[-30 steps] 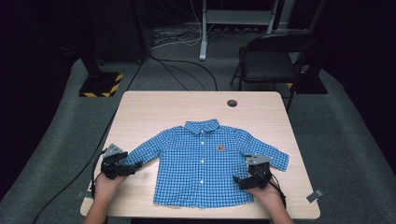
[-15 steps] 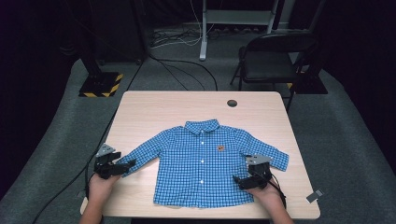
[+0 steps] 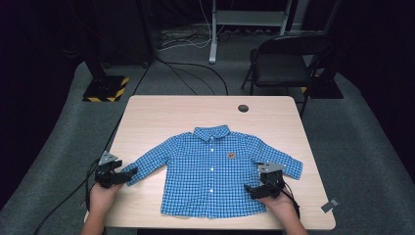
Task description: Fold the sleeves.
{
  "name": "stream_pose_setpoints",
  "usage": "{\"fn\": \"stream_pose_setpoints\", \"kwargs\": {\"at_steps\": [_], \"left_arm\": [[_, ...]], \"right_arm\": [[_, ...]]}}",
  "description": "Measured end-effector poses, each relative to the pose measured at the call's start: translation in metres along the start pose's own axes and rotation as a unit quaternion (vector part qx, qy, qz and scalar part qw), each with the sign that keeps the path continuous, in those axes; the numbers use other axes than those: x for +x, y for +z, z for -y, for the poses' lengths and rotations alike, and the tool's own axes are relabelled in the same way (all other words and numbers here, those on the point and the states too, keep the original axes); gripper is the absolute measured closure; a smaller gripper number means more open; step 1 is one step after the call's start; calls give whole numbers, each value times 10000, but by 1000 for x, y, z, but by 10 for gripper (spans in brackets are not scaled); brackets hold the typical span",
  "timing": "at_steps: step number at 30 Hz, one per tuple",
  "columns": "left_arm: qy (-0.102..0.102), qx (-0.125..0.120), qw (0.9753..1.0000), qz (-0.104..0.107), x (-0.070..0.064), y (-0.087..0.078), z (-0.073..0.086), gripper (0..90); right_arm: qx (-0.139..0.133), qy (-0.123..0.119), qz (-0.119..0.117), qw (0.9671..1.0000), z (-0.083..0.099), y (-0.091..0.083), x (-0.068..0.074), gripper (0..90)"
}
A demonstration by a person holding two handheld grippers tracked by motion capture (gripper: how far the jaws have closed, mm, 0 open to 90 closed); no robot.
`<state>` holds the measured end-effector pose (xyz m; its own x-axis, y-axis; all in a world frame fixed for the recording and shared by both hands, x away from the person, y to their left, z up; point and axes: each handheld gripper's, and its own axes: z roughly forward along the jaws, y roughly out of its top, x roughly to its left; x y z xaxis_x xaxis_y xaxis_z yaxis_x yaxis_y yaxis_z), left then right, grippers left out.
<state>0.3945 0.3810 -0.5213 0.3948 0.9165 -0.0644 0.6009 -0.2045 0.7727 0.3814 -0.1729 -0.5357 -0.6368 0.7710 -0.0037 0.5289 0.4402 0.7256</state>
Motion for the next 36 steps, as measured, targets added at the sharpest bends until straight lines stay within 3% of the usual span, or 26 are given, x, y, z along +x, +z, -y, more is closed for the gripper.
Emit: {"fn": "stream_pose_setpoints", "kwargs": {"at_steps": [16, 23, 36], "left_arm": [[-56, 32, 9999, -78, 5, -2, 3, 256], [111, 162, 9995, -229, 4, -1, 4, 259], [207, 255, 9991, -264, 3, 1, 4, 266]], "right_arm": [[0, 1, -1, 10000, 0, 0, 0, 0], [2, 0, 8, 10000, 0, 0, 0, 0], [2, 0, 9, 10000, 0, 0, 0, 0]]}}
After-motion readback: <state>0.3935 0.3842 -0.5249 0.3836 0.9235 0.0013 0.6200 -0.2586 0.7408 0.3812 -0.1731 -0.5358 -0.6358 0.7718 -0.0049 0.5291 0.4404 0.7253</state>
